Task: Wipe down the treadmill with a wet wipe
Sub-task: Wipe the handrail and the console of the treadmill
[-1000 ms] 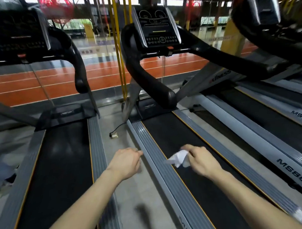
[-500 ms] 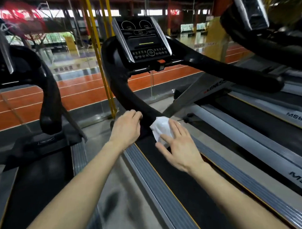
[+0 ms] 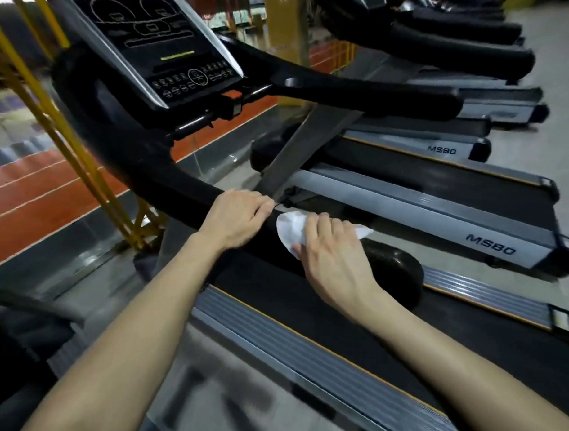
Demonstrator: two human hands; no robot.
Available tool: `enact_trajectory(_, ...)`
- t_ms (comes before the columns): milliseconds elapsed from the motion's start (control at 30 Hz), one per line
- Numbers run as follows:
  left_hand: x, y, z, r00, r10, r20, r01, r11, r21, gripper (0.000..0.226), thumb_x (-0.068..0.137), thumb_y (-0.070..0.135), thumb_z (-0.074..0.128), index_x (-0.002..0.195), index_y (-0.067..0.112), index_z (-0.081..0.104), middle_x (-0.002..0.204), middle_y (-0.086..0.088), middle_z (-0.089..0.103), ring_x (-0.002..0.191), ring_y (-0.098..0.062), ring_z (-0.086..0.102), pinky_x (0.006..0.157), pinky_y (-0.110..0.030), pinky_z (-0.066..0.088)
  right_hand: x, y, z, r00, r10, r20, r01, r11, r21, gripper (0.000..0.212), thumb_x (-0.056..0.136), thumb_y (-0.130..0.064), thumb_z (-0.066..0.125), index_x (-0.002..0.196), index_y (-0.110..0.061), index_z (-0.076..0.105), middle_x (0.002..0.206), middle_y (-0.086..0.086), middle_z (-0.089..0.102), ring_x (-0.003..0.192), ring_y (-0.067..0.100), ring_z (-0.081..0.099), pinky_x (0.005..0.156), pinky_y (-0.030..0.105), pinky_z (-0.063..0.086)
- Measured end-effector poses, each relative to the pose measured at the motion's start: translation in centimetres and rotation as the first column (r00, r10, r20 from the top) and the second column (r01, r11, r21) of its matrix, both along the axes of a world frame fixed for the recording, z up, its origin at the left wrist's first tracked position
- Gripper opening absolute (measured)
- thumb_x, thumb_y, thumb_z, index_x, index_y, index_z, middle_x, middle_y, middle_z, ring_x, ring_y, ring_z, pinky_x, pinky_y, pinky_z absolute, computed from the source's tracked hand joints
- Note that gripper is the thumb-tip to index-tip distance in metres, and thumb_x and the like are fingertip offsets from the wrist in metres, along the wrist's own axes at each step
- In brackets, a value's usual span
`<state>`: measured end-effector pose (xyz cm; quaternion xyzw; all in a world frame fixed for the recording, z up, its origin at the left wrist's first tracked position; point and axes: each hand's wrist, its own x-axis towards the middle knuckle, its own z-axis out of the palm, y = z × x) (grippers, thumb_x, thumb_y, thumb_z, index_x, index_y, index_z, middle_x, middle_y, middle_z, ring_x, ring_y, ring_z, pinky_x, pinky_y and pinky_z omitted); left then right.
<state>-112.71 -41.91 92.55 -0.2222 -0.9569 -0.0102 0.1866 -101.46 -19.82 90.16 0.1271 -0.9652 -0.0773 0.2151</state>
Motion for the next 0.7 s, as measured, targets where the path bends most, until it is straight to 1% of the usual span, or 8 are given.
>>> enact_trajectory(100,-0.6,-0.6,-0.2,0.999,0.028,-0.022,-0.029,0.999,-0.024,0.057,0.108,0.044,0.022,0.092,0.024,0.073,0.096,0.006,0.077,0.091,-0.019,0.067,0.091,-0.043,0.048,-0.6,-1.5,-0.4,0.999,-0.026,-0.02,0.025,1.0,-0.017,0.055,0.113,-0.042,0.028,0.139,0.002,0.047,0.108,0.019,0.058,0.09,0.036,0.054,0.081,0.047,0.042)
enact_trajectory(167,-0.5,-0.1,-0.5,0.996,0.058,-0.062,-0.06,0.998,-0.027,0.054,0.105,0.039,0.024,0.088,0.023,0.073,0.092,0.005,0.077,0.087,-0.02,0.068,0.089,-0.04,0.045,0.1,-0.1,-0.8,0.999,0.012,-0.046,-0.014,0.999,-0.045,0.054,0.113,-0.041,0.032,0.145,0.0,0.045,0.115,0.018,0.058,0.095,0.037,0.054,0.084,0.047,0.043)
enact_trajectory(267,-0.3,0.5,-0.7,0.993,0.084,-0.087,-0.085,0.996,-0.006,0.054,0.102,0.037,0.025,0.08,0.024,0.072,0.082,0.006,0.075,0.08,-0.02,0.066,0.089,-0.037,0.043,3.0,3.4,-2.1,0.996,-0.018,-0.09,0.012,0.998,-0.061,0.051,0.113,-0.032,0.038,0.154,-0.002,0.04,0.141,0.026,0.052,0.117,0.045,0.054,0.102,0.052,0.041)
enact_trajectory(367,-0.3,0.5,-0.9,0.988,0.093,-0.127,-0.094,0.996,0.0,0.054,0.103,0.036,0.025,0.075,0.023,0.069,0.076,0.006,0.071,0.075,-0.019,0.063,0.088,-0.037,0.042,5.1,4.2,-3.7,0.973,-0.17,-0.155,0.153,0.981,-0.116,0.062,0.109,-0.038,0.046,0.157,0.0,0.039,0.157,0.038,0.037,0.14,0.054,0.043,0.119,0.061,0.03)
enact_trajectory(433,-0.3,0.6,-1.0,0.985,0.105,-0.14,-0.107,0.994,-0.008,0.055,0.103,0.036,0.025,0.075,0.022,0.07,0.075,0.005,0.071,0.073,-0.019,0.063,0.086,-0.037,0.041,3.9,1.5,-4.0,0.957,-0.251,-0.144,0.227,0.96,-0.164,0.07,0.108,-0.049,0.043,0.157,0.001,0.037,0.159,0.041,0.033,0.142,0.056,0.039,0.12,0.066,0.022)
enact_trajectory(500,-0.3,0.7,-0.9,0.987,0.097,-0.13,-0.102,0.994,-0.03,0.055,0.103,0.036,0.023,0.077,0.021,0.07,0.078,0.003,0.072,0.076,-0.023,0.065,0.085,-0.04,0.043,1.7,-2.5,-3.8,0.962,-0.232,-0.141,0.203,0.96,-0.193,0.071,0.11,-0.049,0.037,0.159,0.003,0.034,0.159,0.041,0.034,0.141,0.056,0.04,0.12,0.067,0.019)
enact_trajectory(600,-0.2,0.5,-0.5,0.992,0.059,-0.113,-0.065,0.997,-0.049,0.051,0.105,0.036,0.024,0.08,0.022,0.066,0.08,0.002,0.071,0.08,-0.025,0.065,0.08,-0.041,0.042,-0.9,-6.0,-3.3,0.98,-0.143,-0.138,0.113,0.973,-0.204,0.063,0.108,-0.031,0.041,0.161,0.002,0.032,0.155,0.038,0.04,0.136,0.053,0.045,0.118,0.065,0.024)
enact_trajectory(700,0.2,0.4,-0.2,0.99,0.038,-0.137,-0.042,0.999,-0.03,0.047,0.107,0.033,0.031,0.076,0.018,0.063,0.08,-0.002,0.071,0.078,-0.03,0.062,0.075,-0.04,0.039,0.4,-2.5,-4.1,0.961,-0.101,-0.257,0.06,0.984,-0.166,0.061,0.103,-0.027,0.054,0.158,-0.002,0.042,0.149,0.031,0.049,0.133,0.05,0.05,0.119,0.059,0.032)
